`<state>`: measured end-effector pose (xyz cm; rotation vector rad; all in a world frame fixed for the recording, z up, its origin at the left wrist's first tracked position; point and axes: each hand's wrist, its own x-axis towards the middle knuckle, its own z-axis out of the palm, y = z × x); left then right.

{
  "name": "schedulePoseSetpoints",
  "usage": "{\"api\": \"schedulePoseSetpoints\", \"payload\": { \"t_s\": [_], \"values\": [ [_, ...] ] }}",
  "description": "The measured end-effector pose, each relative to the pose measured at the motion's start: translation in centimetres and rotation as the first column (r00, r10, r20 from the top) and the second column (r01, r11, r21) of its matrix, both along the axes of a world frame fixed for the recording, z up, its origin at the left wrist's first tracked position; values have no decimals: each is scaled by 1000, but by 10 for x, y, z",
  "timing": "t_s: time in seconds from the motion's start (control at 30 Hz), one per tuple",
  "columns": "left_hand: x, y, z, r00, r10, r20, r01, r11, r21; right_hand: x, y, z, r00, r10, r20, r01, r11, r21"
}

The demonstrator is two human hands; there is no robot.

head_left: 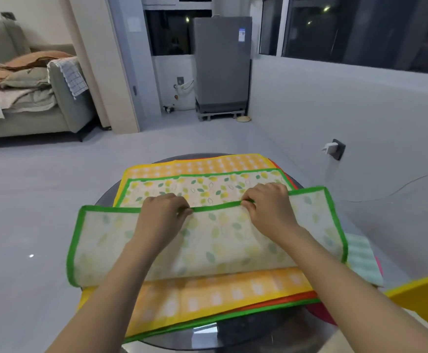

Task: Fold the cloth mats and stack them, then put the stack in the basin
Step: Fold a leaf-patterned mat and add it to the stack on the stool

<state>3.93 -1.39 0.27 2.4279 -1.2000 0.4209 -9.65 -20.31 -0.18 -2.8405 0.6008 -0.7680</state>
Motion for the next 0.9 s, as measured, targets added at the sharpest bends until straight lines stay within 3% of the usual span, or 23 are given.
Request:
{"api": "schedulePoseSetpoints", "payload": {
  "t_s": [0.23, 0.6, 0.73, 0.83, 0.9],
  "values": [
    [16, -10, -30, 984, -14, -179, 10, 1000, -24, 18, -17, -33, 995, -21, -94, 32, 993, 113],
    [20, -22, -51, 999, 51, -12, -50, 998, 41, 25, -23, -49, 993, -54, -105, 61, 996, 65],
    [11, -21, -43, 995, 92, 33, -92, 996, 1, 20, -12, -44, 994, -63, -85, 67, 996, 51],
    [-13, -16, -34, 999, 40, -25, -40, 999, -8, 11, 15, -39, 992, 26, -127, -16, 997, 81],
    [-38, -12, -35, 992, 6, -130, 7, 995, 98, 2, 36, -40, 974, 103, -200, -82, 990, 114]
  ]
}}
